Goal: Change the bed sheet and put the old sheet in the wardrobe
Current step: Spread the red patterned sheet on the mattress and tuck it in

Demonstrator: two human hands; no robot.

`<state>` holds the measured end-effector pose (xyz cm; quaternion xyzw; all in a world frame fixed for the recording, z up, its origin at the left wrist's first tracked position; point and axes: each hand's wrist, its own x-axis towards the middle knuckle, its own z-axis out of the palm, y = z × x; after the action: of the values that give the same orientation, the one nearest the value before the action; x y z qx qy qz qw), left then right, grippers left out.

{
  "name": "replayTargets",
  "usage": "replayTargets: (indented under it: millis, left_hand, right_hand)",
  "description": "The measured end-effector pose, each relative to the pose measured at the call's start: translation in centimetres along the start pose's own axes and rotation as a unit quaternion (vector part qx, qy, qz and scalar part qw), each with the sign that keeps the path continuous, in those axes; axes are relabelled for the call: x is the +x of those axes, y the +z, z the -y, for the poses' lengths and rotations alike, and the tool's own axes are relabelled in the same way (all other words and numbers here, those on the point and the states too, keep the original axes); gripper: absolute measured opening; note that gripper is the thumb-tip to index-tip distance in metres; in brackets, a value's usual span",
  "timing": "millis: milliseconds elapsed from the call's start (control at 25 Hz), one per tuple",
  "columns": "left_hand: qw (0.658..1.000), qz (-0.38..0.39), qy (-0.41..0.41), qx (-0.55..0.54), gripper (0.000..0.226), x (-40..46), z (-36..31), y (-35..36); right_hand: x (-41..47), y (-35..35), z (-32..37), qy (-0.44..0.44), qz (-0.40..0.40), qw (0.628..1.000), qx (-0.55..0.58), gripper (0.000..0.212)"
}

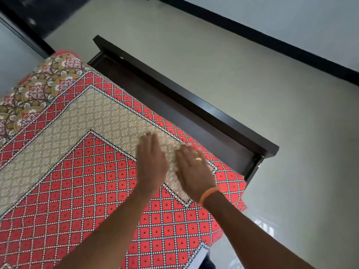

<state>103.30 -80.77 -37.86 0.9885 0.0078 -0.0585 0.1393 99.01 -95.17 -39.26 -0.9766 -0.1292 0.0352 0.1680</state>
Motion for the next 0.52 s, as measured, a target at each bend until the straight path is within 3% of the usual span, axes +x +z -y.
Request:
replayTargets:
  millis: [80, 200, 280, 400, 520]
  left_hand:
    - [0.995, 0.059, 0.014, 0.075, 0.066, 0.5, 4.1, 0.6]
    - [0.989, 0.053, 0.085, 0.108, 0.069, 3.5, 5.7, 1.8]
    - [0.989, 0.051, 0.090, 0.102, 0.070, 5.8, 5.0, 2.1]
    - [0.985, 0.067, 0.093, 0.128, 0.069, 8.0, 2.6, 2.5]
    - [0.964, 0.135, 0.110, 0.202, 0.055, 9.3, -1.2, 2.7]
  right_hand:
    - [3.2, 1.5, 1.8, -0.082, 0.044, 0.995, -0.039, 0.059]
    - [6.8, 2.4, 1.2, -0.076, 0.079, 0.991, -0.076, 0.064]
    - [7.5, 2.5, -0.3, -0.011, 0.094, 0.994, -0.046, 0.062]
    - [8.2, 1.6, -2.5, 0.163, 0.151, 0.973, 0.067, 0.057]
    - [7.9, 0.6, -4.1, 0.216, 0.178, 0.950, 0.142, 0.053]
